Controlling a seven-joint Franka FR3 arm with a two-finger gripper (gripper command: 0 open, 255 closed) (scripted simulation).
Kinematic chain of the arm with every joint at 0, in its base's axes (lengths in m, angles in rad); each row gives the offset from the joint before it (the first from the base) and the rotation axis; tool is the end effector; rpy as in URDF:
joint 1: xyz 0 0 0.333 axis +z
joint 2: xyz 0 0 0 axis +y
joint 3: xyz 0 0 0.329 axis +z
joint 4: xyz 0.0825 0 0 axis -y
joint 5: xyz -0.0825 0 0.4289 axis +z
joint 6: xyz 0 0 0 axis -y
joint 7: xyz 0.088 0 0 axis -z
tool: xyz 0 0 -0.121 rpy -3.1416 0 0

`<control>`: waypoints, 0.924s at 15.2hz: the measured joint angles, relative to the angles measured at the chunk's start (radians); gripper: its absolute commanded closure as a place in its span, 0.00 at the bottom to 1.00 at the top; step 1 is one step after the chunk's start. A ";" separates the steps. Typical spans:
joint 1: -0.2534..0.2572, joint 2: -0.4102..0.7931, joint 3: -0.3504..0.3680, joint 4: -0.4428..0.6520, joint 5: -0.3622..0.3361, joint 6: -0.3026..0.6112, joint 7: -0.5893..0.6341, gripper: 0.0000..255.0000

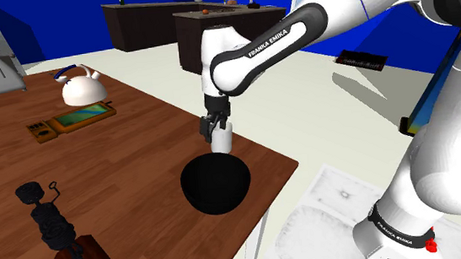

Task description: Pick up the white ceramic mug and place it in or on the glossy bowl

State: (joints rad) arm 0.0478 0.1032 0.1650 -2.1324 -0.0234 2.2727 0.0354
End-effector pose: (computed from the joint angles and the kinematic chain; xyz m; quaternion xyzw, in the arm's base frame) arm 0.5837 0.1247 0.3353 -0.9953 -0.0953 -0.0192 0.0018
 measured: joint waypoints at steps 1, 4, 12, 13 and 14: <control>-0.001 0.010 -0.001 -0.008 -0.002 0.018 0.000 0.00; 0.000 0.021 -0.002 -0.009 -0.005 0.030 0.001 0.00; 0.000 0.022 -0.002 -0.009 -0.005 0.032 0.001 1.00; 0.000 0.022 -0.002 -0.009 -0.005 0.032 0.001 1.00; 0.000 0.022 -0.001 -0.009 -0.005 0.032 0.001 1.00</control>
State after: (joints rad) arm 0.0477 0.1251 0.1637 -2.1412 -0.0283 2.3045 0.0368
